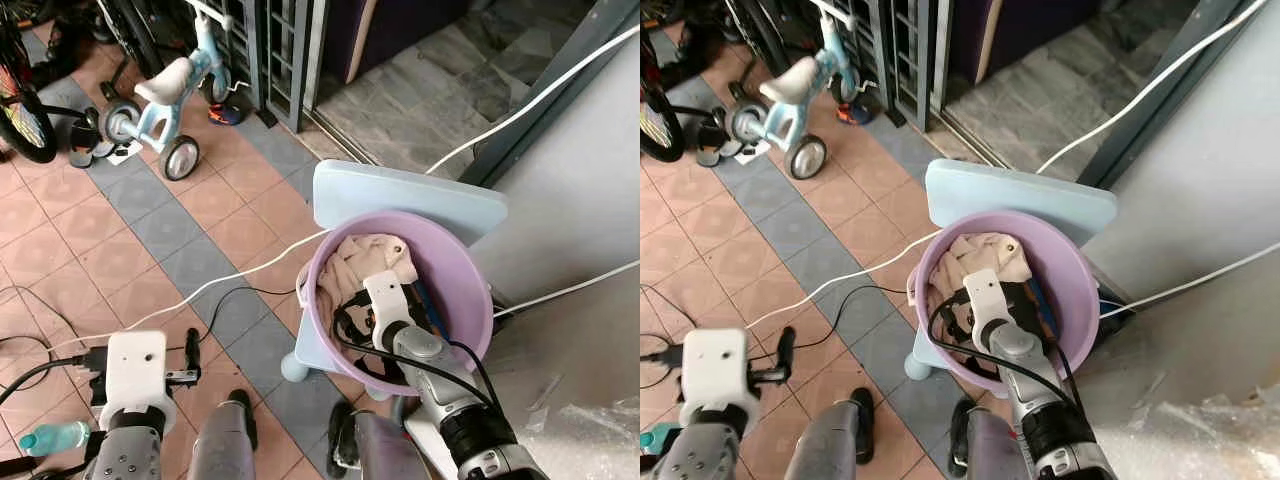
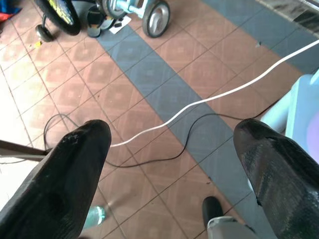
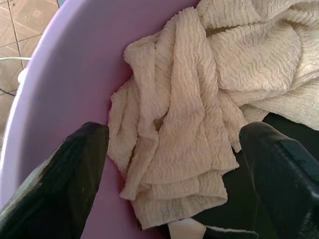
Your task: Clothes washing
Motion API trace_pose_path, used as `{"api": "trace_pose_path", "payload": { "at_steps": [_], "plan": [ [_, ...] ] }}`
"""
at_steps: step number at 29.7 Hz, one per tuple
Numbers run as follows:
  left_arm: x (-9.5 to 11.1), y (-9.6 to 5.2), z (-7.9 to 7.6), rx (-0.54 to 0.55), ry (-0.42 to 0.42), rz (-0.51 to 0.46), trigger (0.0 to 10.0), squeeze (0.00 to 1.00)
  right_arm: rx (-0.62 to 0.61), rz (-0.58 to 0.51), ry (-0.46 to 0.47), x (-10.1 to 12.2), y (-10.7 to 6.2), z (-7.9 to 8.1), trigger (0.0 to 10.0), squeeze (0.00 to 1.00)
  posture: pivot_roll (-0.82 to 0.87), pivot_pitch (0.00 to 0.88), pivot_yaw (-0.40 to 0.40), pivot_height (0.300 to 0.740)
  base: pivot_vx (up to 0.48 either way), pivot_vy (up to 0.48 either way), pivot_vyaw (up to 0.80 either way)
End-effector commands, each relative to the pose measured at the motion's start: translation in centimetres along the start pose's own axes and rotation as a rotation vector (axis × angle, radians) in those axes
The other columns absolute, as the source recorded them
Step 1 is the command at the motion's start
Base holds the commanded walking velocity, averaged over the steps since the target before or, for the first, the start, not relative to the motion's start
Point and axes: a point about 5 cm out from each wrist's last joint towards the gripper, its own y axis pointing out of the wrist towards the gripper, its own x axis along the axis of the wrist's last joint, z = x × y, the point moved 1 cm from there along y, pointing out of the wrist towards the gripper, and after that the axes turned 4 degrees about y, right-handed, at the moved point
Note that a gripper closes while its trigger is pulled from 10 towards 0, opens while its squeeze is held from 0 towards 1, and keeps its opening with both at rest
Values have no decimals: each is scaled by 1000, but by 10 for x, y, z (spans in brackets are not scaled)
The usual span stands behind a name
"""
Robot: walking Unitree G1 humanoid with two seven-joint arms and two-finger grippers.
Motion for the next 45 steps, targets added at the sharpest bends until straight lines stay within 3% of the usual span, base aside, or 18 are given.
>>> {"api": "trace_pose_path", "payload": {
  "at_steps": [1, 7, 9, 16, 19, 26, 34, 35, 37, 45],
  "plan": [
    [-4, -4, 8, 11, 13, 12, 10000, 0, -21, -1, 2, -3, 2, -2, 10000, 0, 208, 367, -91, 740, 0, 0, 0],
    [-18, 16, 22, -42, 39, 25, 10000, 0, -19, -98, -4, 21, 15, -1, 10000, 0, 198, 373, -110, 740, 0, 0, 0],
    [-20, 25, 25, -39, 9, 30, 10000, 0, -6, -112, -6, 26, 18, 1, 10000, 0, 194, 371, -120, 740, 0, 0, 0],
    [-23, 43, 20, -64, -1, 28, 10000, 0, 7, -101, -52, 33, 30, 16, 10000, 0, 207, 373, -128, 740, 0, 0, 0],
    [-23, 37, 12, -101, -2, 23, 10000, 0, 18, -60, 4, 29, 33, 22, 10000, 0, 222, 378, -130, 740, 0, 0, 0],
    [-22, 27, 9, -109, -4, 17, 10000, 0, 38, -5, 36, 21, 37, 42, 10000, 0, 260, 407, -137, 740, 0, 0, 0],
    [-9, 10, 10, -102, -17, -9, 10000, 0, 57, -18, 11, 19, 38, 62, 9608, 0, 267, 452, -132, 740, 0, 0, 0],
    [-8, 8, 10, -103, -19, -12, 10000, 0, 55, -17, 18, 18, 38, 62, 3294, 0, 267, 452, -132, 740, 0, 0, 0],
    [-3, 4, 8, -107, -27, -17, 10000, 0, 43, -12, 29, 15, 37, 63, 0, 0, 271, 471, -132, 740, 0, 0, 0],
    [3, -11, 4, -113, -55, -8, 10000, 0, -2, 31, 41, 0, 35, 59, 0, 0, 278, 503, -142, 740, 0, 0, 0]
  ]
}}
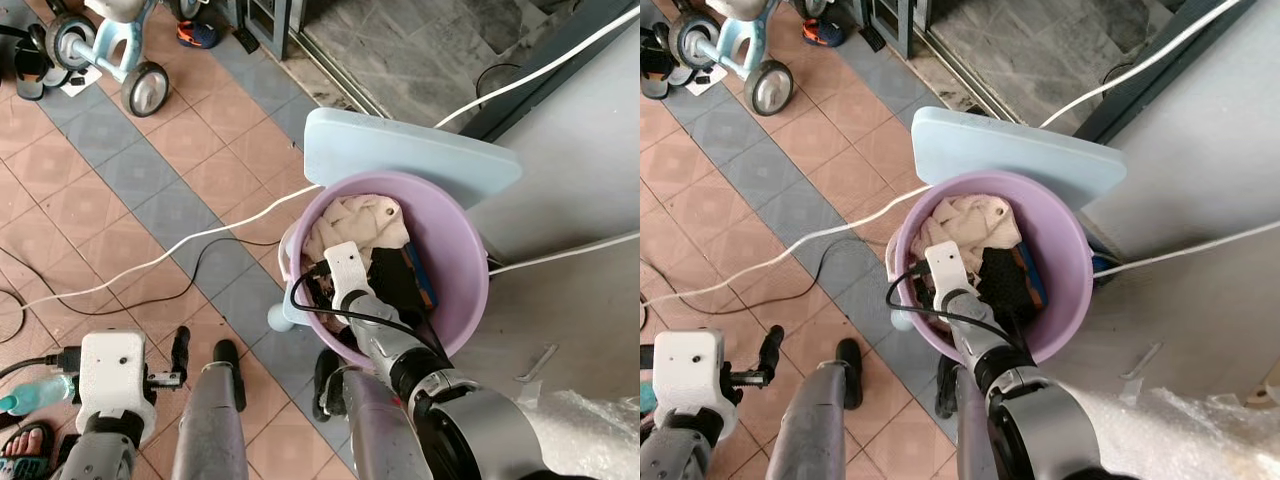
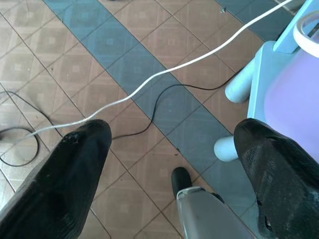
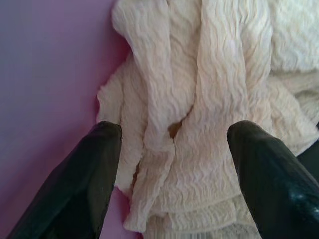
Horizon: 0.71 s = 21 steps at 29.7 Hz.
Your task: Clothes washing
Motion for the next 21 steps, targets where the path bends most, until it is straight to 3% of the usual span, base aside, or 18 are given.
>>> {"api": "trace_pose_path", "payload": {
  "at_steps": [1, 13, 21],
  "plan": [
    [-5, -7, -1, 2, -7, 41, 10000, 0, 29, 88, 40, -27, -5, 18, 0, 0, 282, 507, -143, 740, 0, 0, 0],
    [-5, -14, 2, 16, -2, 62, 10000, 0, 17, 67, 136, -23, -4, 17, 0, 0, 295, 519, -142, 740, 0, 0, 0],
    [-6, -19, 1, 22, 0, 72, 10000, 0, 56, -40, 235, -4, -1, 23, 0, 0, 297, 518, -144, 740, 0, 0, 0]
  ]
}}
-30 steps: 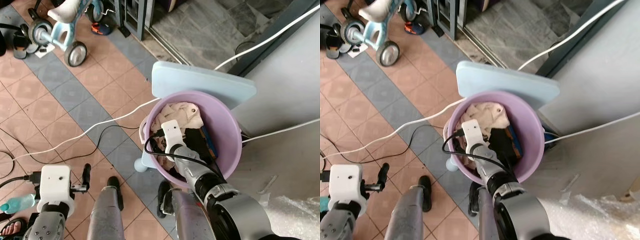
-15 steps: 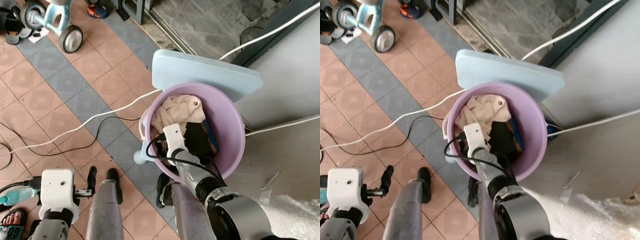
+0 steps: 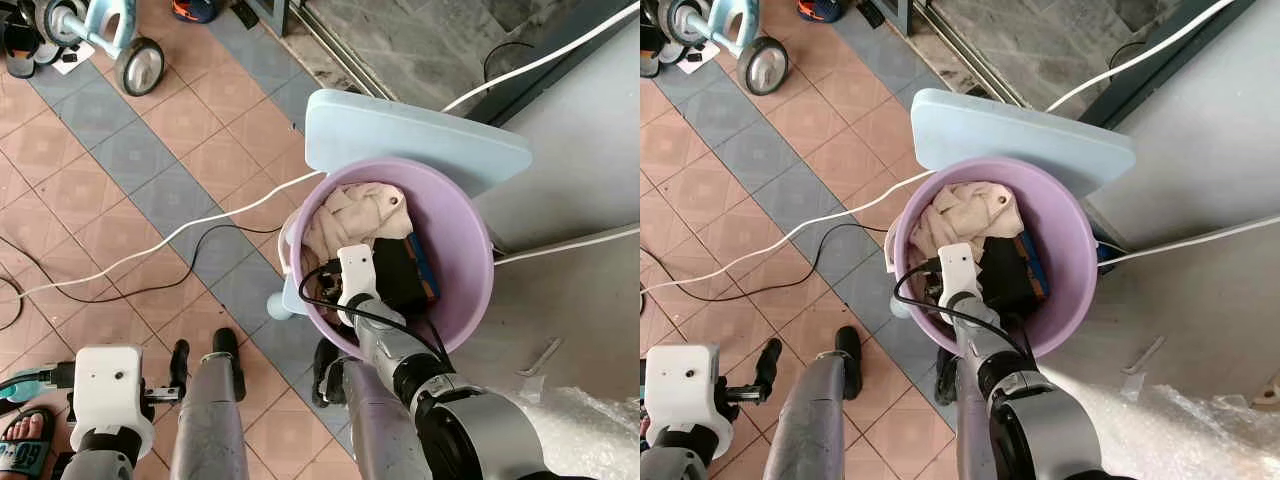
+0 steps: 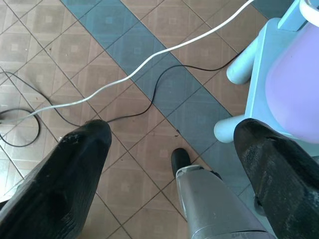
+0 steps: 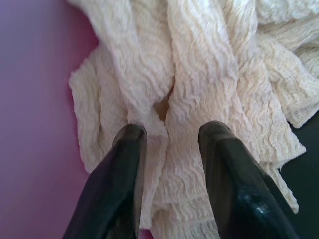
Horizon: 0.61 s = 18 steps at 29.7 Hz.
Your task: Clothes washing
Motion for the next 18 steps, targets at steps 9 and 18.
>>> {"api": "trace_pose_path", "payload": {
  "at_steps": [9, 18],
  "plan": [
    [-6, -6, 2, 19, 10, 40, 10000, 0, 54, -3, 100, -2, 1, 27, 0, 0, 303, 517, -144, 740, 0, 0, 0],
    [-6, -3, 3, 27, 14, 40, 10000, 0, 50, -65, 141, 12, 3, 25, 0, 0, 307, 500, -143, 740, 0, 0, 0]
  ]
}}
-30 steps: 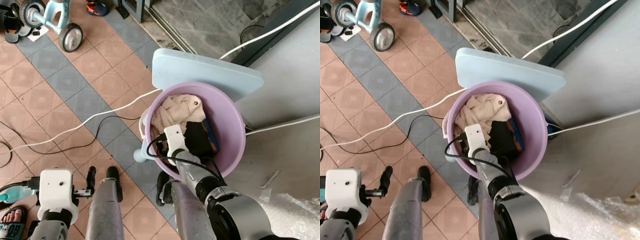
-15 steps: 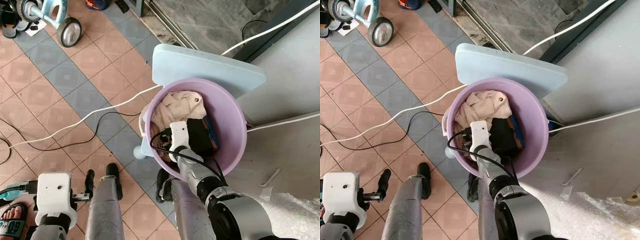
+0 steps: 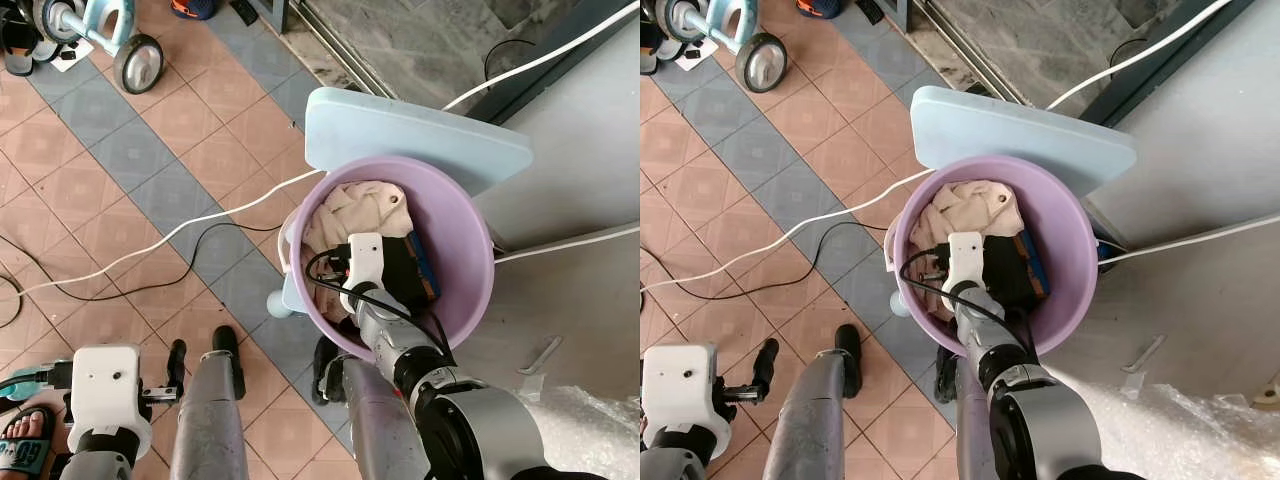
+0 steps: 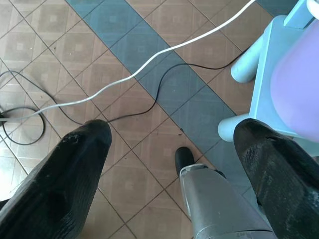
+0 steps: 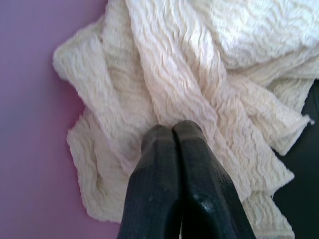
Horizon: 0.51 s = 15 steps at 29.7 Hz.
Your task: Clothes washing
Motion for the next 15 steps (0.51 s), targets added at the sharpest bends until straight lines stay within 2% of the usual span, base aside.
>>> {"api": "trace_pose_path", "payload": {
  "at_steps": [1, 6, 7, 8, 9, 11, 12, 13, 15],
  "plan": [
    [-8, -2, 2, 12, 10, 41, 10000, 0, 54, 12, 48, -6, 1, 27, 0, 0, 305, 490, -142, 740, 0, 0, 0],
    [-6, 19, 1, 20, 20, 8, 10000, 0, 60, -45, 20, 17, 6, 22, 0, 0, 277, 413, -143, 740, 0, 0, 0],
    [-3, 25, 0, 21, 18, -13, 10000, 0, 78, -71, 20, 24, 7, 20, 4118, 667, 268, 381, -142, 740, 0, 0, 0],
    [0, 29, -1, 22, 14, -33, 10000, 0, 93, -96, 21, 30, 8, 18, 9333, 1000, 268, 381, -142, 740, 0, 0, 0],
    [8, 39, -3, 27, 8, -74, 10000, 0, 107, -139, -23, 42, 8, 14, 10000, 1000, 253, 337, -142, 740, 0, 0, 0],
    [10, 41, -3, 29, 6, -84, 10000, 0, 108, -149, -40, 45, 8, 12, 10000, 1000, 253, 337, -142, 740, 0, 0, 0],
    [13, 55, -7, 26, 2, -103, 10000, 0, 110, -175, -45, 53, 8, 5, 10000, 1000, 225, 282, -138, 740, 0, 0, 0],
    [13, 63, -8, 25, 1, -105, 10000, 0, 107, -176, -43, 56, 9, 3, 10000, 1000, 217, 264, -136, 740, 0, 0, 0],
    [14, 75, -13, 19, -21, -112, 10000, 0, 116, -195, -32, 59, 8, -2, 10000, 1000, 206, 230, -132, 740, 0, 0, 0]
  ]
}}
